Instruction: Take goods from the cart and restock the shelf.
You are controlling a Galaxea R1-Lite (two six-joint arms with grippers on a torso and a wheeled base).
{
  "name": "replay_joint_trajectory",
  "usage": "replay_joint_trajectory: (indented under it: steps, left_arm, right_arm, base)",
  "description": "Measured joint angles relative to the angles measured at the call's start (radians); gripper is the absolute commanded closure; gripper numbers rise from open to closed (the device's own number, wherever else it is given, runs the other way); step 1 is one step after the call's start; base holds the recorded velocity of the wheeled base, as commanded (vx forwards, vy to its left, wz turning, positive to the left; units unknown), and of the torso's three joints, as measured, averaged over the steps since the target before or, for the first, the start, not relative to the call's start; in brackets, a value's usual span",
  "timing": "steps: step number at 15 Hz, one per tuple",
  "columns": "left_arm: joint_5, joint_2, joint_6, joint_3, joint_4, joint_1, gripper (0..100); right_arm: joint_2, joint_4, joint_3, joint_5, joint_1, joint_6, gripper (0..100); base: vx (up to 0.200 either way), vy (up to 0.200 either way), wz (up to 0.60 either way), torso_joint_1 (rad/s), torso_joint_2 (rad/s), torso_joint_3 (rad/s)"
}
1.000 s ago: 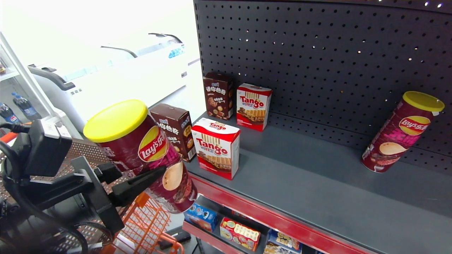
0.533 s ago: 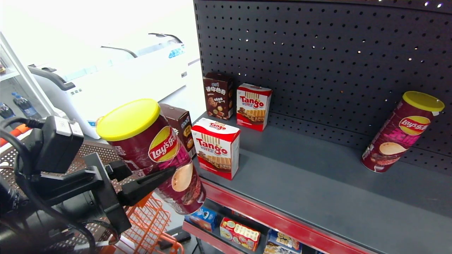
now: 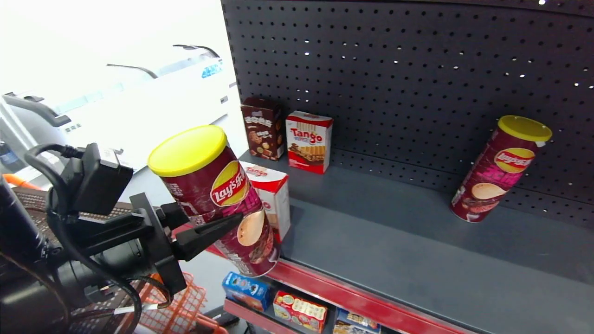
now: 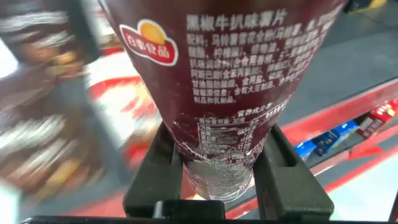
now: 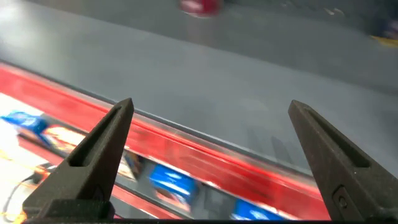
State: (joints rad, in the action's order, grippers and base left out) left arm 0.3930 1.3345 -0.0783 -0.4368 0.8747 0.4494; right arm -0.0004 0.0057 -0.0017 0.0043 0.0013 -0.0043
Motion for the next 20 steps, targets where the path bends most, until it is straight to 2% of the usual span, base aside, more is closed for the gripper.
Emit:
replay_joint_trajectory:
  steps: [4, 7, 15, 20]
  left_arm:
    - [0.001, 0.014, 0.001, -0.05, -0.003, 0.043, 100]
    - [0.001, 0.022, 0.001, -0.059, -0.001, 0.052, 100]
    - [-0.005, 0.028, 0.001, -0.042, 0.001, 0.027, 100]
    - [-0.006, -0.021, 0.003, 0.036, 0.0, 0.006, 100]
  right_arm:
    - [0.0, -0.001, 0.0, 0.0, 0.0, 0.0, 0]
    - [0.0, -0.001, 0.0, 0.0, 0.0, 0.0, 0]
    - [0.0, -0.001, 0.0, 0.0, 0.0, 0.0, 0]
    - [0.0, -0.001, 0.0, 0.0, 0.0, 0.0, 0]
  base:
    - [0.0, 0.0, -0.6, 0.002, 0.0, -0.002]
    - [0.0, 0.0, -0.6, 0.006, 0.01, 0.004]
    - [0.0, 0.0, 0.0, 0.0, 0.0, 0.0]
    - [0.0, 0.0, 0.0, 0.0, 0.0, 0.0]
